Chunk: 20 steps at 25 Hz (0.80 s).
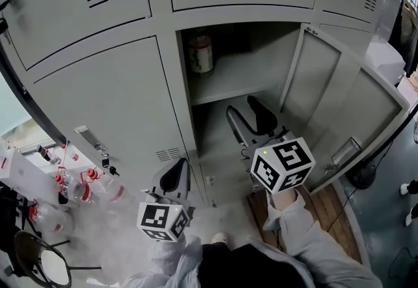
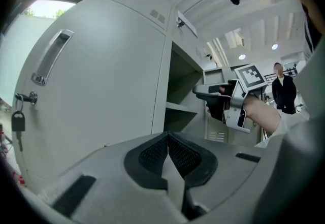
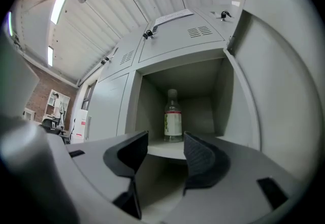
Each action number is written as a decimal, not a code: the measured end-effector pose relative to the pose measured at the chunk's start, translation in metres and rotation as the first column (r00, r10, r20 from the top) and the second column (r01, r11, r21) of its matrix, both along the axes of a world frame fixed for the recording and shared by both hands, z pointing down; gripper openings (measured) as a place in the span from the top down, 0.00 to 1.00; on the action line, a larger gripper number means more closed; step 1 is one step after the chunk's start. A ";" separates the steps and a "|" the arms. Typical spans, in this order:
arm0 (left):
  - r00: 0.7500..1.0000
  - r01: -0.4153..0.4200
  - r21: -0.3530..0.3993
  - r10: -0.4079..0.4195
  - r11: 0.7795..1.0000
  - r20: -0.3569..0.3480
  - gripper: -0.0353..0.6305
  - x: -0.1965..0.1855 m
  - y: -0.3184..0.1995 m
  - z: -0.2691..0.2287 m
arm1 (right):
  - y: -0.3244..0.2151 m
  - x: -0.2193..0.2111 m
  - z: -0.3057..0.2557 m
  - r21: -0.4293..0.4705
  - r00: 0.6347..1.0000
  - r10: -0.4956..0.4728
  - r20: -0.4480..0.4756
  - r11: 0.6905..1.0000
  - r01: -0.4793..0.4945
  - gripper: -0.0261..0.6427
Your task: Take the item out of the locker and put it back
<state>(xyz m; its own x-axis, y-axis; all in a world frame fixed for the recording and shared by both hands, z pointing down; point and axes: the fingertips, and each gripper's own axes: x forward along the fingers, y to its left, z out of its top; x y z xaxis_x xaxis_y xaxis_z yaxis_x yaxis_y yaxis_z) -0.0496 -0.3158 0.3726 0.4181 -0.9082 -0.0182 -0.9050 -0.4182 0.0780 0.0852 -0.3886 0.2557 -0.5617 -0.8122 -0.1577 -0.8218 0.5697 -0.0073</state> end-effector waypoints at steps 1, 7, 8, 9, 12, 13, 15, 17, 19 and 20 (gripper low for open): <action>1.000 0.016 0.006 -0.016 1.000 -0.005 0.94 -0.001 0.001 -0.004 | -0.004 -0.003 -0.008 0.000 1.000 -0.011 -0.001 1.000 0.011 0.65; 0.994 0.102 0.024 -0.102 0.994 -0.028 0.94 -0.003 0.007 -0.023 | -0.042 -0.021 -0.042 -0.040 0.997 -0.073 -0.026 0.997 0.072 0.55; 0.993 0.118 0.026 -0.117 0.993 -0.027 0.94 -0.005 0.009 -0.025 | -0.049 -0.024 -0.046 -0.039 0.996 -0.073 -0.046 0.997 0.071 0.55; 0.991 0.135 0.028 -0.135 0.990 -0.025 0.94 -0.008 0.009 -0.027 | -0.056 -0.027 -0.050 -0.039 0.995 -0.075 -0.070 0.997 0.073 0.54; 0.982 0.188 0.036 -0.187 0.982 -0.021 0.94 -0.018 0.012 -0.031 | -0.078 -0.040 -0.056 -0.060 0.988 -0.110 -0.107 0.993 0.104 0.52; 0.979 0.203 0.037 -0.203 0.978 -0.021 0.94 -0.022 0.012 -0.033 | -0.086 -0.043 -0.057 -0.070 0.987 -0.119 -0.111 0.991 0.112 0.52; 0.973 0.229 0.039 -0.228 0.973 -0.022 0.94 -0.029 0.013 -0.035 | -0.103 -0.047 -0.056 -0.091 0.984 -0.123 -0.129 0.989 0.112 0.51; 0.968 0.251 0.042 -0.250 0.967 -0.023 0.94 -0.037 0.014 -0.037 | -0.115 -0.051 -0.054 -0.114 0.980 -0.138 -0.144 0.986 0.122 0.51; 0.963 0.268 0.046 -0.266 0.962 -0.031 0.94 -0.045 0.015 -0.040 | -0.124 -0.057 -0.054 -0.132 0.976 -0.163 -0.141 0.981 0.145 0.51; 0.961 0.274 0.048 -0.272 0.961 -0.039 0.94 -0.049 0.015 -0.042 | -0.128 -0.061 -0.055 -0.139 0.975 -0.173 -0.142 0.978 0.154 0.51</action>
